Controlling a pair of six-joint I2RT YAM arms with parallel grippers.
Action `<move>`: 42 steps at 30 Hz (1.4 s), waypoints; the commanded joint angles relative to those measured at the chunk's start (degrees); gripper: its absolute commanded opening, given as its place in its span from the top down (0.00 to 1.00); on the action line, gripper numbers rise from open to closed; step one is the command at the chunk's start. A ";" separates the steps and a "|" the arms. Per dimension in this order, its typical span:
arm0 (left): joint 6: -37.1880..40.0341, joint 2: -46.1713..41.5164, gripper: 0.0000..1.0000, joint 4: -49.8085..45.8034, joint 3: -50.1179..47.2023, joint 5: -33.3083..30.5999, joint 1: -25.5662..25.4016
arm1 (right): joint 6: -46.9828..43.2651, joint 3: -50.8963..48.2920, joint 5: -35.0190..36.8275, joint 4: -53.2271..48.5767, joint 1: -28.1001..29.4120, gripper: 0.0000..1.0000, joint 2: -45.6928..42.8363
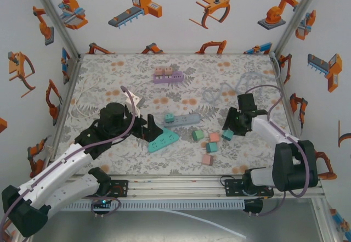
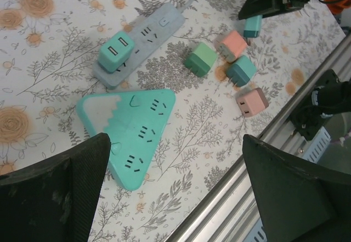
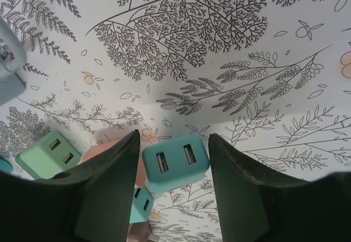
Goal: Pull the plug off the socket
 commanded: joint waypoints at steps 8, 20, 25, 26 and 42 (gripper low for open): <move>-5.32 -1.86 0.01 3.00 -1.02 -5.00 -0.03 | -1.80 3.20 2.84 -0.93 0.60 0.21 -11.31; -13.14 -0.90 0.01 -1.17 1.52 -14.79 0.16 | -24.01 20.94 -0.87 3.07 21.98 0.24 -10.29; -17.36 2.69 0.01 -2.68 1.78 -14.13 0.93 | -41.87 25.91 -14.06 4.50 29.19 0.28 -3.89; -18.10 3.47 0.01 -2.71 1.73 -13.82 1.21 | -46.22 26.37 -16.17 5.16 30.36 0.28 -2.90; -18.00 21.16 0.16 4.99 4.30 -10.01 10.50 | -85.48 31.53 -41.37 6.83 29.55 0.32 19.75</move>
